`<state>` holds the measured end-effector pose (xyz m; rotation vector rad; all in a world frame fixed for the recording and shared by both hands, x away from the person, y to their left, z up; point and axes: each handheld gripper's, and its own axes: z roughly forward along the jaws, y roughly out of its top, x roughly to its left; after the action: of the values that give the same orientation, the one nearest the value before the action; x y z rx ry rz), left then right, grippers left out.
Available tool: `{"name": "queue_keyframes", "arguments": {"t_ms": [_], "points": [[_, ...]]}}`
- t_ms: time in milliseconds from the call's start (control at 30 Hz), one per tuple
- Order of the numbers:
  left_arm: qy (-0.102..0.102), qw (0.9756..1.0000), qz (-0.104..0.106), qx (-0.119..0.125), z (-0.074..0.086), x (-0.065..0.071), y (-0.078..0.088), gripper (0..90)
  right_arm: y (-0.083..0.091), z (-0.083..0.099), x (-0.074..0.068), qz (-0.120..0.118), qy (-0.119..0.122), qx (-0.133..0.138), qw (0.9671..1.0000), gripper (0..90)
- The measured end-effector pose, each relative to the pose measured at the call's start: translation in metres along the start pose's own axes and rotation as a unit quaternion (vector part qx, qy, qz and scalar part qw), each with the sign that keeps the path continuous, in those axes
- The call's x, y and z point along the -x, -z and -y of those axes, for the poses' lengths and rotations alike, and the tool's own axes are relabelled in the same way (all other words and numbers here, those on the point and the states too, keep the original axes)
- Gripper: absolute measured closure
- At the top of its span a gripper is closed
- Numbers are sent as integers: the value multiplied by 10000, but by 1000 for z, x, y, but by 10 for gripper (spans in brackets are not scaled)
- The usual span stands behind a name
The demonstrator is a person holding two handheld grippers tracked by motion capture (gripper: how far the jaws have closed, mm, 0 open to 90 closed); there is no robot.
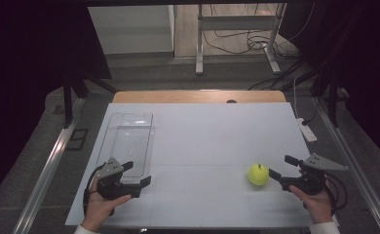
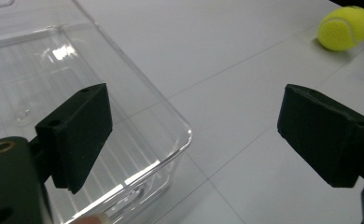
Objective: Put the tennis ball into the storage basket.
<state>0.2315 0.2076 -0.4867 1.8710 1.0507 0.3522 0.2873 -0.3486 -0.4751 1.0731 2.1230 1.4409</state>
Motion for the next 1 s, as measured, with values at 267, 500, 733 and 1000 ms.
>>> {"name": "queue_keyframes", "arguments": {"t_ms": [267,500,733,1000], "points": [[-94,9998,134,-106,-9,6,-9,108,2,2,3,-8,-40,9,10000,111],[-121,9997,192,-124,-16,7,-13,107,3,0,0,-57,7,16,10000,109],[-157,9994,249,-171,-23,9,-21,108,1,0,-2,-86,38,-9,10000,109],[-221,9991,292,-224,-29,13,-27,108,0,0,-2,-83,47,-34,9999,109]]}}
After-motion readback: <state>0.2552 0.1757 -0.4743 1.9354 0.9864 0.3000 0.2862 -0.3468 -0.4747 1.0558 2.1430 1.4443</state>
